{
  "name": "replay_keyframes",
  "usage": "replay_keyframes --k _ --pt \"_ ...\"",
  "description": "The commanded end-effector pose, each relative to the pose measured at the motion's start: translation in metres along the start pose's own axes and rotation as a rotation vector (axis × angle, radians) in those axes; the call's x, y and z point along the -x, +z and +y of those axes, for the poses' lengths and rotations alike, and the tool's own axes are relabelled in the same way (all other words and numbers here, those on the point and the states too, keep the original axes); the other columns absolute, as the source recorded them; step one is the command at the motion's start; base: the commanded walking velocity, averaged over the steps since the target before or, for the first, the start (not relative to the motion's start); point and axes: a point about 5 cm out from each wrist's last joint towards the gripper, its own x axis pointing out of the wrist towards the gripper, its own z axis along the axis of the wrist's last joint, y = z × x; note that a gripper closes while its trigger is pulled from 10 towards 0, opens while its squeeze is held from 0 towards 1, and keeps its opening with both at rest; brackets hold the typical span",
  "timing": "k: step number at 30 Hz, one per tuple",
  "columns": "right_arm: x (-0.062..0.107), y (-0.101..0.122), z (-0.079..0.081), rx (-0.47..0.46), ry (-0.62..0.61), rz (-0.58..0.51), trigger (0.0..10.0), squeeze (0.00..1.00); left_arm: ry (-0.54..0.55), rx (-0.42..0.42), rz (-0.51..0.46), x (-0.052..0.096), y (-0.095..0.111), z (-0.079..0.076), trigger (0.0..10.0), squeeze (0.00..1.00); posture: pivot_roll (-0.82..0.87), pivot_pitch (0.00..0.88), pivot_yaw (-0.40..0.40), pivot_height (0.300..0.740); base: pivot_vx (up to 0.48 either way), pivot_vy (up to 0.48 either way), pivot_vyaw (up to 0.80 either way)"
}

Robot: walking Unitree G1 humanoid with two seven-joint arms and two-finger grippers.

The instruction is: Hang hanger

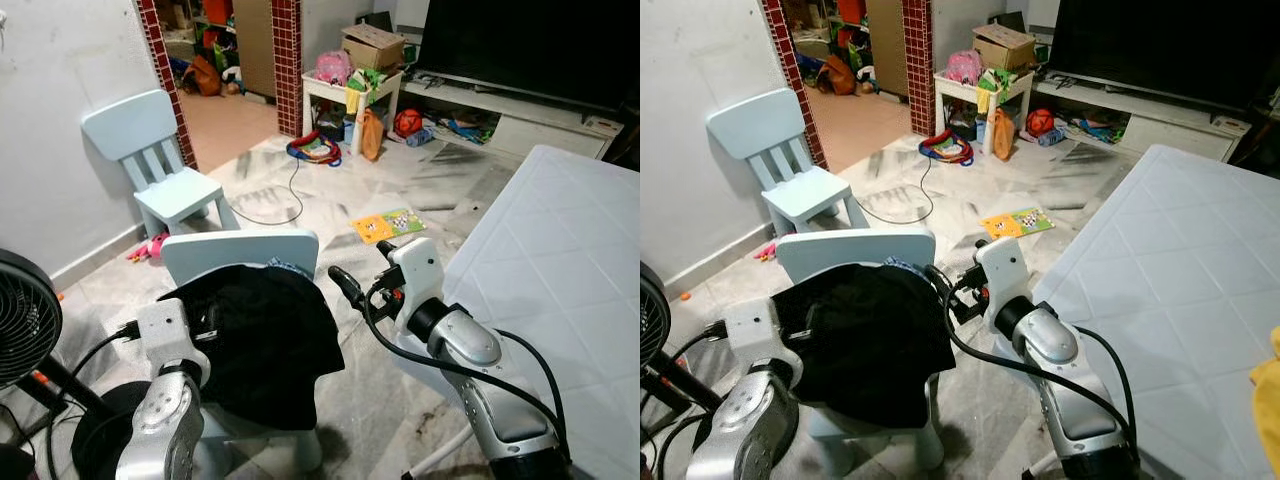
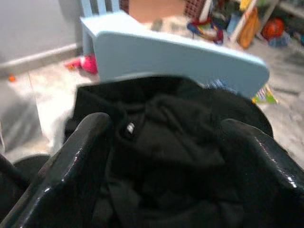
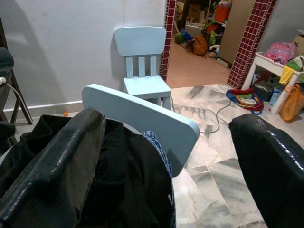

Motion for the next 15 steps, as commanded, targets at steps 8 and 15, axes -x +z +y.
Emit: replay_keyframes --k 8,15 --pt "0.005 0.007 -0.001 0.044 0.006 -0.004 10.0 0.0 0.004 0.107 0.13 -0.021 -0.005 -0.015 10.0 0.0 -0.13 0.0 0.004 0.74 0.0 0.0 0.0" --pt "0.013 0.011 0.0 0.087 0.032 0.011 10.0 0.0 0.004 0.159 0.253 -0.038 -0.017 -0.024 10.0 0.0 -0.18 0.0 0.005 0.74 0.0 0.0 0.0"
